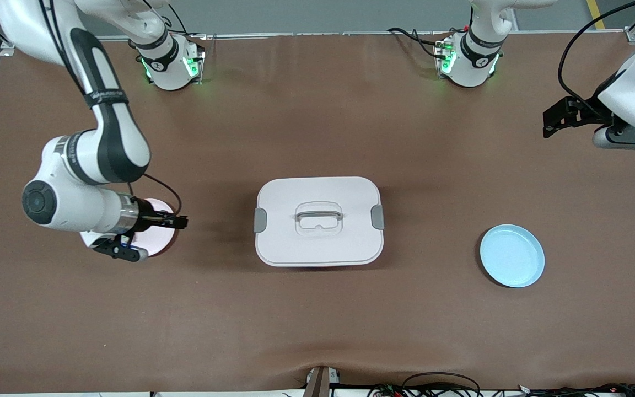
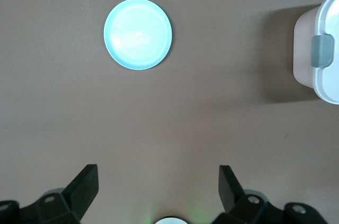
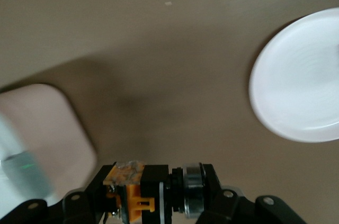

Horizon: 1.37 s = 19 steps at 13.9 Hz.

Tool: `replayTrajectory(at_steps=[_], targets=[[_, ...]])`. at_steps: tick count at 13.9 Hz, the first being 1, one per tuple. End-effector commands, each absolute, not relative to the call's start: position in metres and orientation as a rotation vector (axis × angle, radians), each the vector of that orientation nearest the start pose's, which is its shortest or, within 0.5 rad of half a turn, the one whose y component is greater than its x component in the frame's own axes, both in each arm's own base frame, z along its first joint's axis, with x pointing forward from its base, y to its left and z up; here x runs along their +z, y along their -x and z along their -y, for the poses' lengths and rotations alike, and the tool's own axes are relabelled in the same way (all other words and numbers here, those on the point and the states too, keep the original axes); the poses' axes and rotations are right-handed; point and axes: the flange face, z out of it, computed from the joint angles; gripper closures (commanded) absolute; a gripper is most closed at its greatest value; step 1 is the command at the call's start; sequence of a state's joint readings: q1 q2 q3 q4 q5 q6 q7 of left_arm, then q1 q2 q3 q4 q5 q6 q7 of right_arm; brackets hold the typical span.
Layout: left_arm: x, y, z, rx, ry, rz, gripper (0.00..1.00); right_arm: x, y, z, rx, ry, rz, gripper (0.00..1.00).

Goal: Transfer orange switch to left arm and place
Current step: 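Lift the orange switch with the right gripper over the white box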

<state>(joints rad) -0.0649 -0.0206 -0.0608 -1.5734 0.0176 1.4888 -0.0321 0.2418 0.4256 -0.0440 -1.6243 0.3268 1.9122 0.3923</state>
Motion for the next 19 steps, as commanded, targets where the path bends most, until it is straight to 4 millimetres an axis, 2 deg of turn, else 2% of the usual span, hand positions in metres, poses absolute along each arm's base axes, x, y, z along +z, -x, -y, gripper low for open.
replayTrajectory(at_steps=[1,5,10,11,17,19], targets=[[0.63,-0.532,0.065,0.1,3.109,-0.177,0.0,0.397,-0.649,-0.184,0.321,2.75,-0.621,1.0],[0.63,-0.533,0.065,0.101,3.11,-0.177,0.0,0.427,-0.643,-0.245,0.326,2.692,-0.85,1.0],[0.63,-0.532,0.071,0.103,3.113,-0.166,0.0,0.465,-0.63,-0.349,0.375,2.546,-1.205,1.0],[0.63,-0.531,0.072,0.103,3.114,-0.164,0.0,0.469,-0.63,-0.363,0.38,2.504,-1.283,1.0],[0.63,-0.529,0.086,0.104,3.119,-0.193,0.0,0.496,-0.596,-0.47,0.379,2.311,-1.451,1.0],[0.63,-0.528,0.089,0.106,3.12,-0.184,0.0,0.502,-0.584,-0.496,0.368,2.24,-1.468,1.0]])
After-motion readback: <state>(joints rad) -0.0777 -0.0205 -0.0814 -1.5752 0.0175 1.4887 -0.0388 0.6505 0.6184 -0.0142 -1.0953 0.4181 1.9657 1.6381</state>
